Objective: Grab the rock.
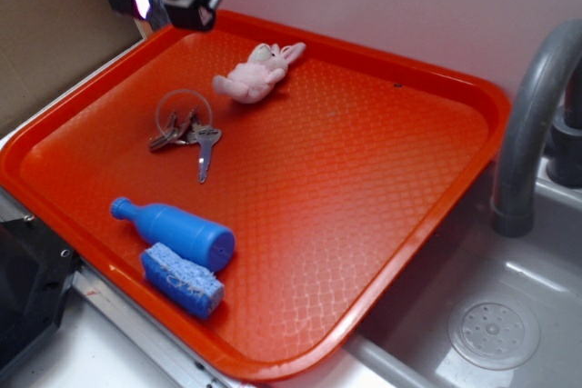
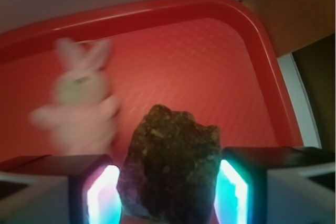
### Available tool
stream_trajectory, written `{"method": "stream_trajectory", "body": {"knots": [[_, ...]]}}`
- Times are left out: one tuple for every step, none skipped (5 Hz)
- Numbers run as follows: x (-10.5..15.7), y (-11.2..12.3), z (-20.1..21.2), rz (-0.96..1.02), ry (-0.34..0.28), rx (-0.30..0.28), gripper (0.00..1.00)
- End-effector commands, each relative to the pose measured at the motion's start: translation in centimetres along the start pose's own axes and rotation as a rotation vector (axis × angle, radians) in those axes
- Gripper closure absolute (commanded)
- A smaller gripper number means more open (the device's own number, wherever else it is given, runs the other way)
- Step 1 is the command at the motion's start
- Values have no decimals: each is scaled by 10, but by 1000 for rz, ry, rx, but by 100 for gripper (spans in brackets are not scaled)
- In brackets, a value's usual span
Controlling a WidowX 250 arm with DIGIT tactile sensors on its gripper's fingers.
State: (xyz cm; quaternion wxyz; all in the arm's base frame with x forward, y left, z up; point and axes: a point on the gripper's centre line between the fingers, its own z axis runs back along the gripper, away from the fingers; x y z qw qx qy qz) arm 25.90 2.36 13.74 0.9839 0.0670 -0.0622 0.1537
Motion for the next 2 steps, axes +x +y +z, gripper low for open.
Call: {"method": "stream_trajectory", "body": {"knots": [[-33, -33, 122, -100, -63, -233, 100], [-32, -40, 109, -201, -4, -305, 100]]}}
